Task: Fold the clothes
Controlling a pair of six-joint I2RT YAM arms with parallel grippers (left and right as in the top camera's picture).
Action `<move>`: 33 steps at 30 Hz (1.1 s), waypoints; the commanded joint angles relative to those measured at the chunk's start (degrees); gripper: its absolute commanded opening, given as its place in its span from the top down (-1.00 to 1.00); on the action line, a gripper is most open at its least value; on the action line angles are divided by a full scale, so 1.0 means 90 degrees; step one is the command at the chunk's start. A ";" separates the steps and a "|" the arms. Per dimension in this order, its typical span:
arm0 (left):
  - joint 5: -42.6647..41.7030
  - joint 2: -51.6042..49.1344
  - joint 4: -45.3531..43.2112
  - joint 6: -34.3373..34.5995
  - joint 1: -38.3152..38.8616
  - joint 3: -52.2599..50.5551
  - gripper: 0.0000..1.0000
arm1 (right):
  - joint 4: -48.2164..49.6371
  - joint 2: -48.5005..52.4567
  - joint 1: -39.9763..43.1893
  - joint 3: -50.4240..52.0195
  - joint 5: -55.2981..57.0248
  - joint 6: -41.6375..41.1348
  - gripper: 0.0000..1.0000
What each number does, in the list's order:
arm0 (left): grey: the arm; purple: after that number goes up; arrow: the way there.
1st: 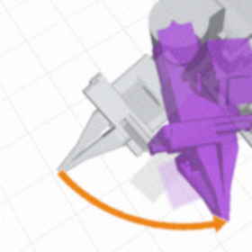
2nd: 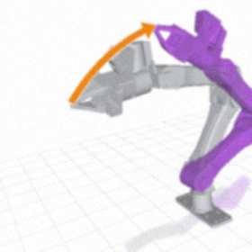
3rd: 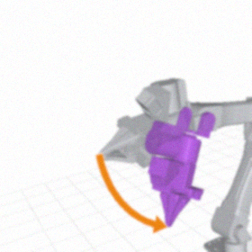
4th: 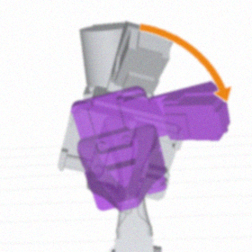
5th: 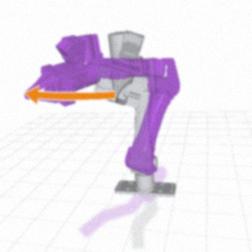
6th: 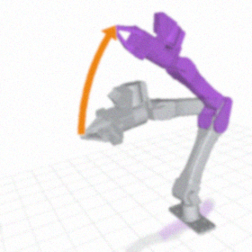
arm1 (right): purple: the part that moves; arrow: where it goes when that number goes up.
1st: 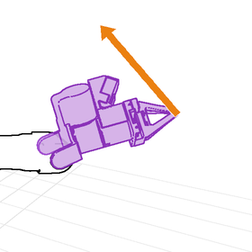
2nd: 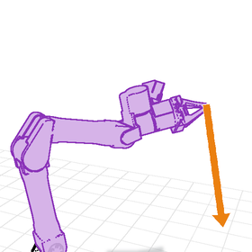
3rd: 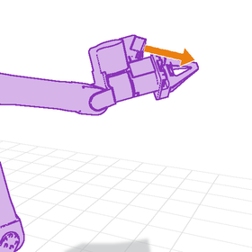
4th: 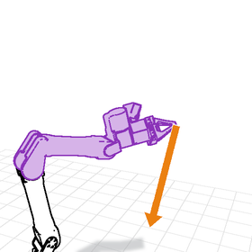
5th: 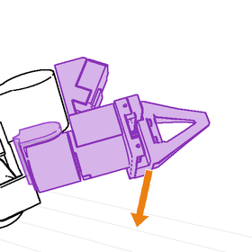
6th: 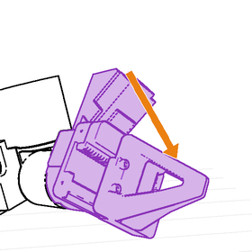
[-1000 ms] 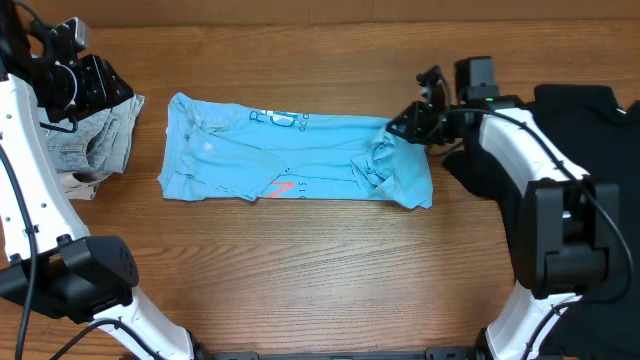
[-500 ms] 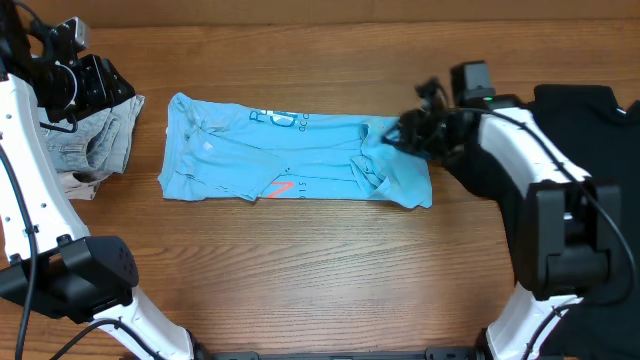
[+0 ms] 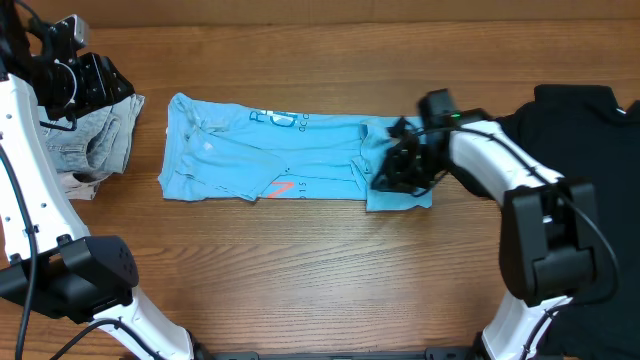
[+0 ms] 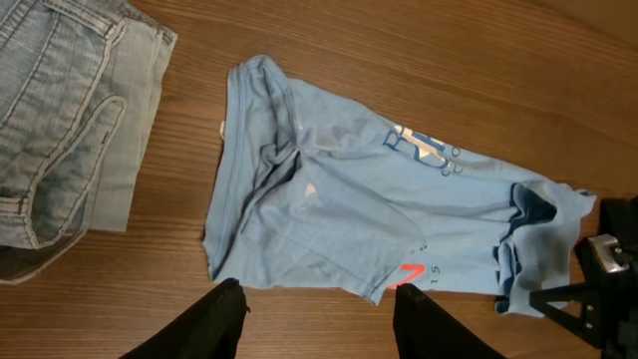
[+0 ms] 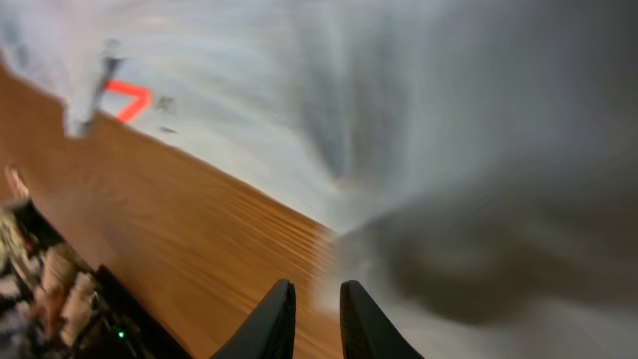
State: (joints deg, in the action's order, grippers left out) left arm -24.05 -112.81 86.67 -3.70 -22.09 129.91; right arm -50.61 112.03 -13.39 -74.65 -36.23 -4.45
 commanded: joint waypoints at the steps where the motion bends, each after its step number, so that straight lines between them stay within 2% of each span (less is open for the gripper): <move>1: -0.0092 0.0083 -0.0017 -0.0219 0.0041 0.0119 -0.05 | 0.0211 -0.0197 -0.0058 -0.0316 -0.0092 0.0165 0.61; 2: -0.0092 0.0083 -0.0017 -0.0219 0.0041 0.0119 -0.07 | 0.0175 -0.0211 0.0029 -0.0466 0.0073 0.0160 0.60; 3: -0.0092 0.0083 -0.0017 -0.0219 0.0041 0.0119 -0.08 | 0.0112 -0.0228 0.0131 -0.0605 0.0238 0.0112 0.50; 4: -0.0092 0.0083 -0.0015 -0.0219 0.0041 0.0119 -0.08 | 0.0029 -0.0245 0.0262 -0.0753 0.0454 0.0002 0.30; 5: -0.0092 0.0083 -0.0010 -0.0219 0.0041 0.0119 -0.08 | -0.0163 -0.0257 0.0617 -0.1032 0.0940 -0.0226 -0.14; 6: -0.0092 0.0083 -0.0007 -0.0219 0.0041 0.0119 -0.08 | -0.0197 -0.0257 0.0850 -0.1115 0.1071 -0.0223 -0.28; 7: -0.0092 0.0083 -0.0005 -0.0221 0.0041 0.0119 -0.09 | -0.0182 -0.0257 0.1025 -0.1120 0.1073 -0.0223 -0.33; 14: -0.0095 0.0083 -0.0041 -0.0233 0.0041 0.0119 -0.10 | -0.0306 0.0051 0.1948 -0.0933 0.1042 0.0063 -0.35; 31: -0.0095 0.0083 -0.0041 -0.0233 0.0041 0.0119 -0.09 | -0.0216 0.1054 0.1642 -0.0602 0.0491 0.1195 -0.28; 33: -0.0097 0.0083 -0.0041 -0.0233 0.0041 0.0119 -0.09 | -0.0155 0.1149 0.1535 -0.0561 0.0488 0.1212 -0.21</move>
State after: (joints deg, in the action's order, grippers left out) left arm -24.05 -112.81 86.32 -4.71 -22.09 129.91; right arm -52.56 119.87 2.09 -80.36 -31.35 4.01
